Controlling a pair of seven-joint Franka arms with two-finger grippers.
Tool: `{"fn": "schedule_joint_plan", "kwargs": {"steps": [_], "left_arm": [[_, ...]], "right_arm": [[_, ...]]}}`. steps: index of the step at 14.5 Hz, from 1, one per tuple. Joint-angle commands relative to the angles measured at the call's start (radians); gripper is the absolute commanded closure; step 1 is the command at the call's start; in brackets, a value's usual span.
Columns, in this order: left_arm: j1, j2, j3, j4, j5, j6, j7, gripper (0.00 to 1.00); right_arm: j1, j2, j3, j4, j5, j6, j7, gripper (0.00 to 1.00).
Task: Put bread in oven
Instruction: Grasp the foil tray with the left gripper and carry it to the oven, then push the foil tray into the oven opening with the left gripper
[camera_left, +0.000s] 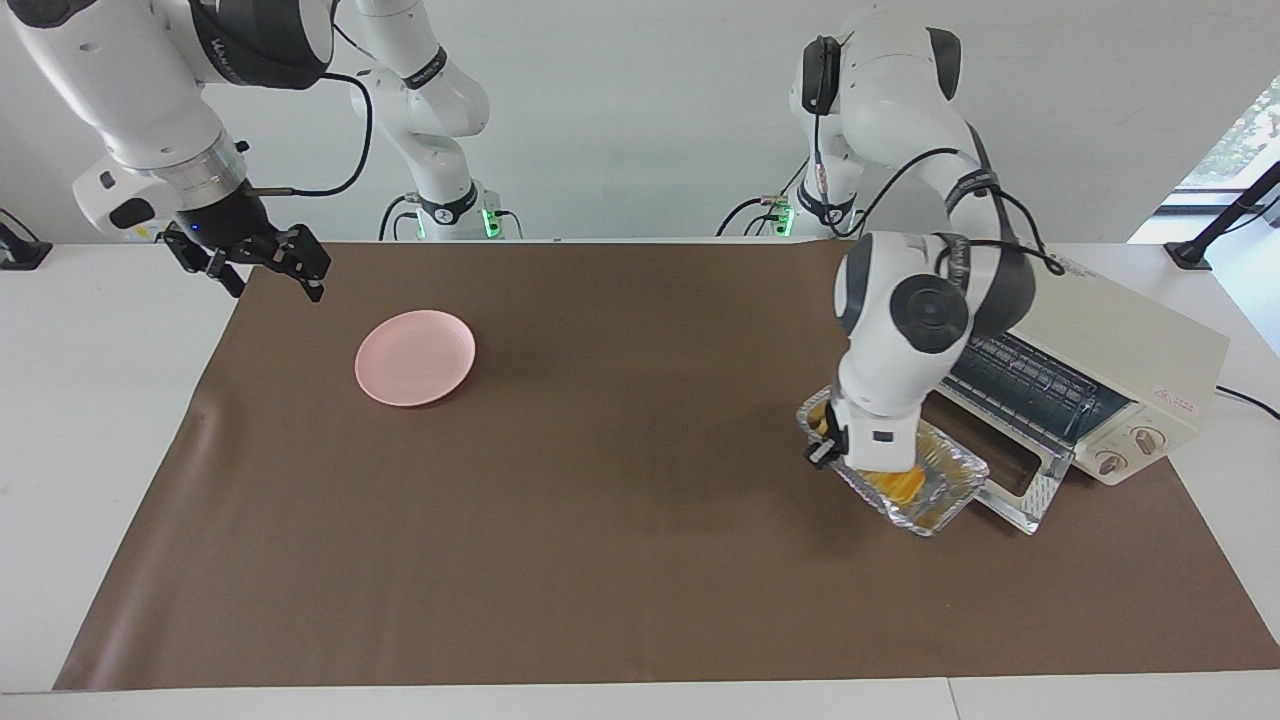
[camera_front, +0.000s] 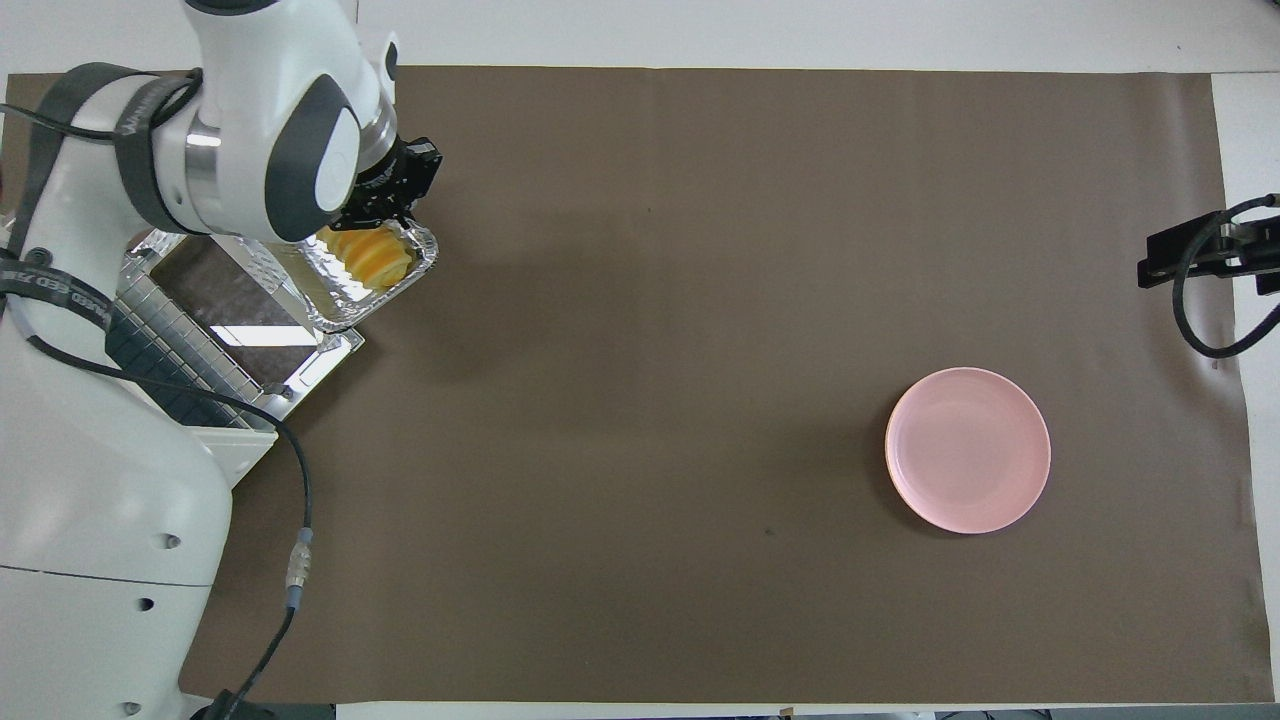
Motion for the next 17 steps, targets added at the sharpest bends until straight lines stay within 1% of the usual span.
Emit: {"fn": "schedule_joint_plan", "kwargs": {"steps": [1, 4, 6, 8, 11, 14, 17], "left_arm": [[0.045, -0.018, 0.026, -0.025, -0.017, -0.047, -0.035, 1.00], [0.050, -0.018, 0.115, -0.035, -0.011, -0.100, -0.032, 1.00], [0.091, -0.023, 0.117, -0.060, -0.012, -0.091, -0.031, 1.00], [0.107, -0.037, 0.120, -0.089, -0.012, -0.091, -0.038, 1.00], [0.119, -0.052, 0.123, -0.120, -0.011, -0.092, -0.040, 1.00], [0.112, -0.095, 0.122, -0.208, -0.009, -0.089, -0.100, 1.00], [0.107, -0.113, 0.123, -0.250, -0.009, -0.095, -0.097, 1.00]], "right_arm": [[-0.016, -0.026, 0.013, -0.032, -0.012, 0.008, -0.001, 0.00], [-0.016, -0.026, 0.012, -0.032, -0.010, 0.008, -0.001, 0.00], [-0.016, -0.026, 0.013, -0.032, -0.012, 0.008, -0.001, 0.00], [-0.014, -0.026, 0.013, -0.032, -0.012, 0.008, -0.001, 0.00], [-0.016, -0.026, 0.012, -0.032, -0.012, 0.008, -0.001, 0.00], [-0.016, -0.026, 0.013, -0.032, -0.012, 0.008, -0.001, 0.00], [-0.016, -0.026, 0.013, -0.032, -0.012, 0.008, -0.001, 0.00]]}}
